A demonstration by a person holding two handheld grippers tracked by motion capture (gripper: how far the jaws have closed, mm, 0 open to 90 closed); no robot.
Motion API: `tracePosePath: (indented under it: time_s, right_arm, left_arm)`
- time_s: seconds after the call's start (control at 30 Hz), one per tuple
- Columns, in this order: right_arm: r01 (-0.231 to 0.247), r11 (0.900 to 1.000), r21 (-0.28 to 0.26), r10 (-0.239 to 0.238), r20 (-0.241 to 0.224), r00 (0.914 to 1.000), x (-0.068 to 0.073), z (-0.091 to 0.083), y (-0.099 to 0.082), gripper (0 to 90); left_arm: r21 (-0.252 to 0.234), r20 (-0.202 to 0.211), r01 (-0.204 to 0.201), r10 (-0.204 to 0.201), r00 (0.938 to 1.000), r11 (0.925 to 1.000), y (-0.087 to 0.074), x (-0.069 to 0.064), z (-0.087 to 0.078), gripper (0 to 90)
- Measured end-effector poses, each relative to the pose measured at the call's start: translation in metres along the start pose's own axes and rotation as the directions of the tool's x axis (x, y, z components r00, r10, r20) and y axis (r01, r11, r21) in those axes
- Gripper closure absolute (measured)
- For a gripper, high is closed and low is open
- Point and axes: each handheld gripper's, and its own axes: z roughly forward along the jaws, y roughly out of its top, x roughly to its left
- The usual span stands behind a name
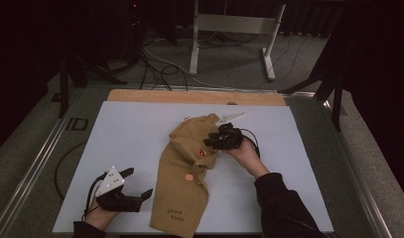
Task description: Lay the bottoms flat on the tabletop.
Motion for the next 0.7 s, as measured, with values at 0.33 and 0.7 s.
tracePosePath:
  time_s: [0.33, 0.7]
  right_arm:
    - [0.026, 0.9974, 0.067, -0.020, -0.094, 0.9954, -0.006, 0.016, -0.022, 51.1]
    - [0.092, 0.9936, 0.065, -0.086, -0.091, 0.9921, 0.001, -0.009, -0.023, 88.4]
  left_arm:
    - [0.001, 0.002, 0.000, 0.000, 1.0000, 1.0000, -0.001, 0.001, 0.000, 3.9]
    - [-0.004, 0.000, -0.004, 0.004, 1.0000, 1.0000, 0.000, 0.000, -0.001, 3.9]
